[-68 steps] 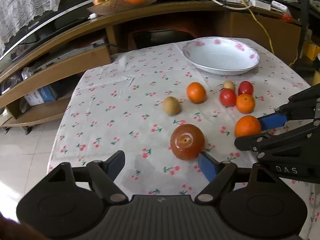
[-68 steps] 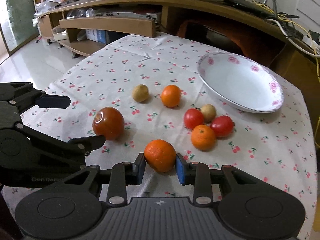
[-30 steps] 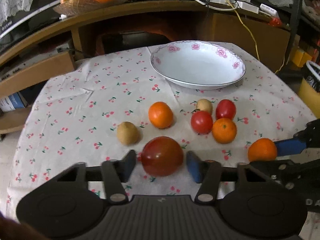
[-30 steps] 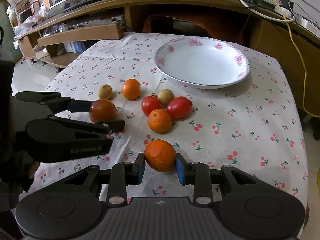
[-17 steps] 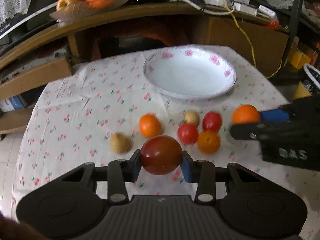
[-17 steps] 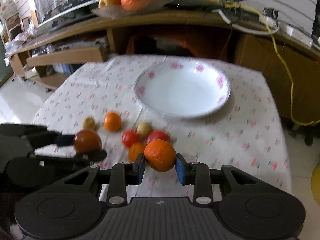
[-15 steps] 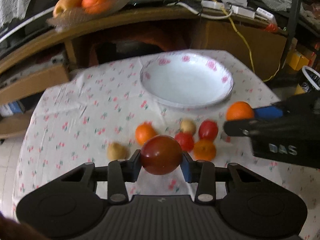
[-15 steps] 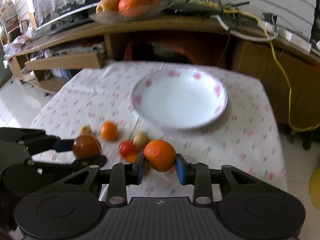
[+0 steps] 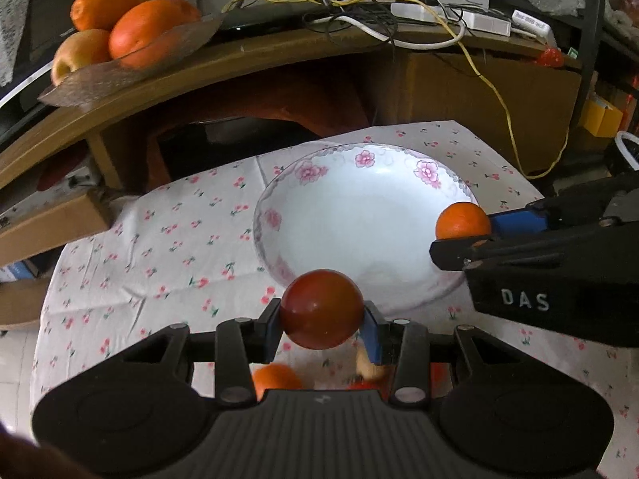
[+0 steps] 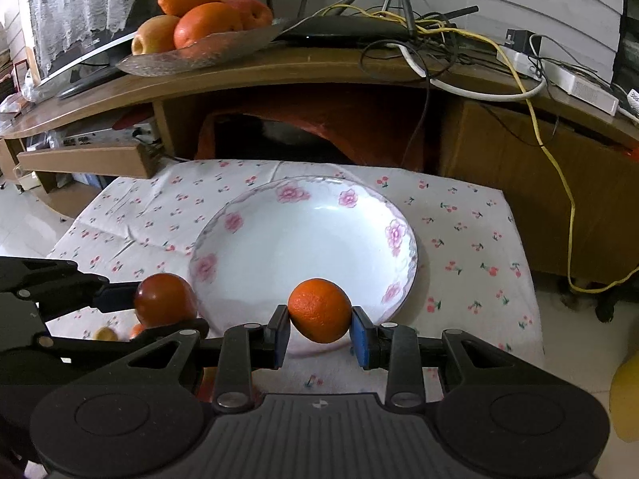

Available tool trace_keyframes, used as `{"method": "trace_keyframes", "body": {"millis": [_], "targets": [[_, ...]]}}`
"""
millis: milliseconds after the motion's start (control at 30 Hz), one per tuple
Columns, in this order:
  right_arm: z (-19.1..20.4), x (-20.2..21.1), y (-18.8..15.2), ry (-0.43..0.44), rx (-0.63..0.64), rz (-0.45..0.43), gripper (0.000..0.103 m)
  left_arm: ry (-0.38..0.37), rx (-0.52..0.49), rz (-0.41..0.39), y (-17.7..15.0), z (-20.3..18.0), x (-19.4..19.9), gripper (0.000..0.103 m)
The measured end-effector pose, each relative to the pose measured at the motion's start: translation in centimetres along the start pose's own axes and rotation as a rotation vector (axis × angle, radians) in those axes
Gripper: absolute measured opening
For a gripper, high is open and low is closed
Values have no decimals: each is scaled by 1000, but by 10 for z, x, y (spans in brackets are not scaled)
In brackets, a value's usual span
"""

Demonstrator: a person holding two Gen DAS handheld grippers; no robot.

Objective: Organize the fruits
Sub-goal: 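Carry the red tomato and orange in both tools over the white bowl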

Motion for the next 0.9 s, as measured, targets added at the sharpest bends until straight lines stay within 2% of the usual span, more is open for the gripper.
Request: {"method": "trace_keyframes", "body": {"millis": [467,900], "targets": [[-3,-26,4,22,-15,31,32,19,-64,-6,9,-8,-21,45],[-6,-30,5,21,-37,43,37,20,-61,-4,10,-8,-22,46]]}}
Point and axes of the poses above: each gripper's, at about its wrist camera, not at the fingertips, and x roughly against the way its jaws point, z to its left, y to its top, the point moved 3 cm from there along -x, roughly the way its jaws point, and after that the axes turned 6 degrees about -z, right-handed, at the moved point
